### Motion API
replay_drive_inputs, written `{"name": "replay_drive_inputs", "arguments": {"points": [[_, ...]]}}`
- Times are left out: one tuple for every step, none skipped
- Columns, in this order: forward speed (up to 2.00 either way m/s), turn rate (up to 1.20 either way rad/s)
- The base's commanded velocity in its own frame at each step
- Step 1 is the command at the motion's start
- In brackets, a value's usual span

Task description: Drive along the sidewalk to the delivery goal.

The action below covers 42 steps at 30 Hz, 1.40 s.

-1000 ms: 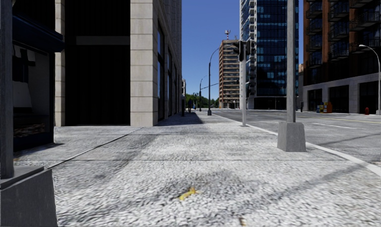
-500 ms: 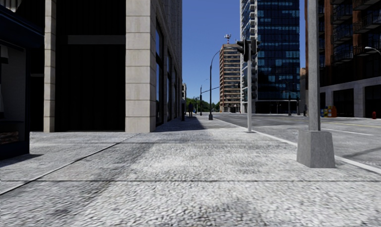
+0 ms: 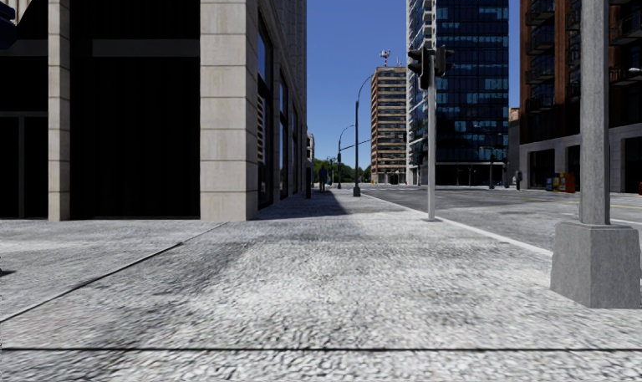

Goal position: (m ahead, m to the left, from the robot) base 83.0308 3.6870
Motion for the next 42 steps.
{"name": "replay_drive_inputs", "arguments": {"points": [[2.00, 0.00], [2.00, 0.00], [2.00, 0.00], [2.00, 0.00], [2.00, 0.00], [2.00, 0.00], [2.00, 0.00], [2.00, 0.00], [2.00, 0.00], [2.00, 0.00], [2.00, 0.00], [2.00, 0.00], [2.00, 0.00], [2.00, 0.00], [2.00, 0.00], [2.00, 0.00], [2.00, 0.00], [2.00, 0.00], [2.00, 0.00], [2.00, 0.00], [2.00, 0.00], [2.00, 0.00], [2.00, 0.00], [2.00, 0.00], [2.00, 0.00], [2.00, 0.00], [2.00, 0.00], [2.00, 0.00], [2.00, 0.00], [2.00, 0.00], [2.00, 0.00], [2.00, 0.00], [2.00, 0.00], [2.00, 0.00], [2.00, 0.00], [2.00, 0.00], [2.00, 0.00], [2.00, 0.00], [2.00, 0.00], [2.00, 0.00], [2.00, 0.00], [2.00, 0.00]]}}
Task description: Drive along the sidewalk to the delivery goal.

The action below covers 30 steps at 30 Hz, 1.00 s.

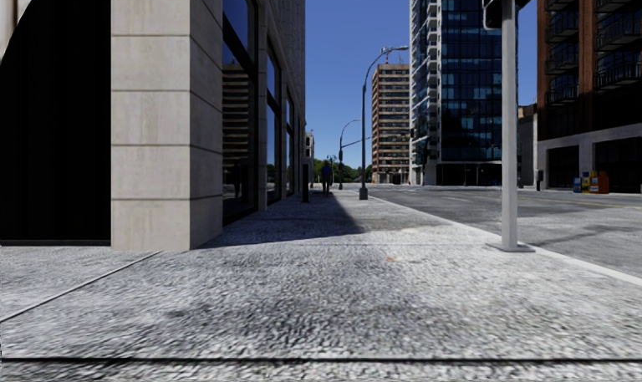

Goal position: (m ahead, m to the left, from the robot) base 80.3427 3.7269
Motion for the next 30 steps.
{"name": "replay_drive_inputs", "arguments": {"points": [[2.00, 0.00], [2.00, 0.00], [2.00, 0.00], [2.00, 0.00], [2.00, 0.00], [2.00, 0.00], [2.00, 0.00], [2.00, 0.00], [2.00, 0.00], [2.00, 0.00], [2.00, 0.00], [2.00, 0.00], [2.00, 0.00], [2.00, 0.00], [2.00, 0.00], [2.00, 0.00], [2.00, 0.00], [2.00, 0.00], [2.00, 0.00], [2.00, 0.00], [2.00, 0.00], [2.00, 0.00], [2.00, 0.00], [2.00, -0.06], [2.00, -0.06], [2.00, -0.16], [2.00, -0.20], [2.00, -0.22], [2.00, -0.22], [2.00, -0.22]]}}
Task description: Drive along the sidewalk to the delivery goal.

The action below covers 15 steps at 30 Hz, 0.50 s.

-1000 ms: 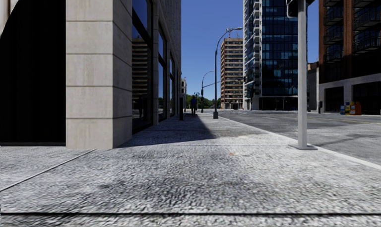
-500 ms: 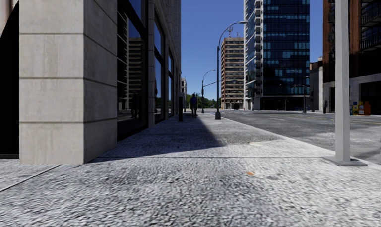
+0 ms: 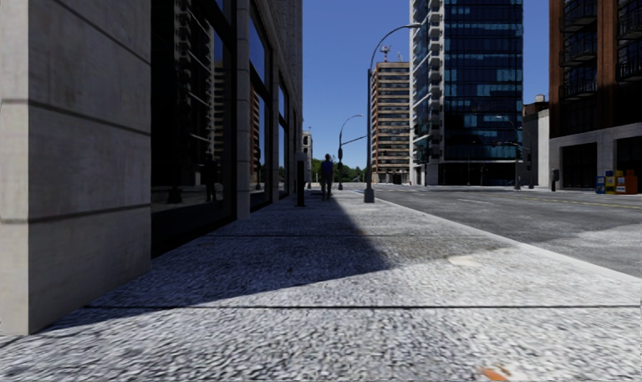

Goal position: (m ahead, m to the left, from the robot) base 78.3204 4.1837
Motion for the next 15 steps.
{"name": "replay_drive_inputs", "arguments": {"points": [[2.00, -0.23], [2.00, -0.24], [2.00, -0.28], [2.00, -0.28], [2.00, -0.30], [2.00, -0.30], [2.00, -0.30], [2.00, -0.30], [2.00, -0.30], [2.00, -0.30], [2.00, -0.30], [2.00, -0.30], [2.00, -0.30], [2.00, -0.30], [2.00, -0.30]]}}
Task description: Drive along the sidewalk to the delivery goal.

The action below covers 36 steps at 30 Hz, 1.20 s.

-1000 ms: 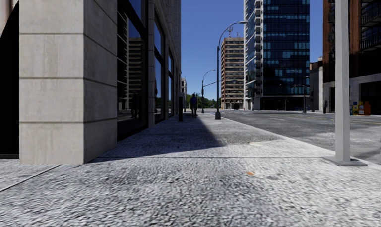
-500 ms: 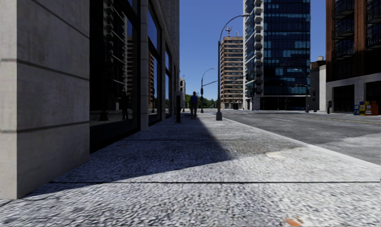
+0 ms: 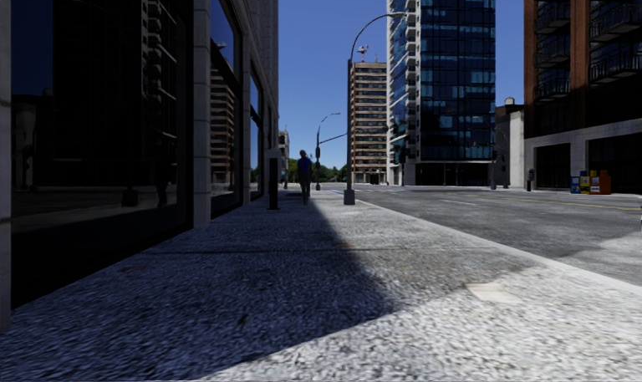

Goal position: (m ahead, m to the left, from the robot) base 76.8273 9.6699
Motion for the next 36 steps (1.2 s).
{"name": "replay_drive_inputs", "arguments": {"points": [[2.00, -0.30], [2.00, -0.30], [2.00, -0.30], [2.00, -0.30], [2.00, -0.30], [2.00, -0.30], [2.00, -0.31], [2.00, -0.31], [2.00, -0.32], [2.00, -0.33], [2.00, -0.36], [2.00, -0.37], [2.00, -0.37], [2.00, -0.37], [2.00, -0.38], [2.00, -0.38], [2.00, -0.38], [2.00, -0.38], [2.00, -0.38], [2.00, -0.38], [2.00, -0.38], [2.00, -0.38], [2.00, -0.38], [2.00, -0.38], [2.00, -0.38], [2.00, -0.38], [2.00, -0.38], [2.00, -0.31], [2.00, -0.31], [2.00, -0.13], [2.00, 0.00], [2.00, 0.00], [2.00, 0.00], [2.00, 0.00], [2.00, 0.00], [2.00, 0.00]]}}
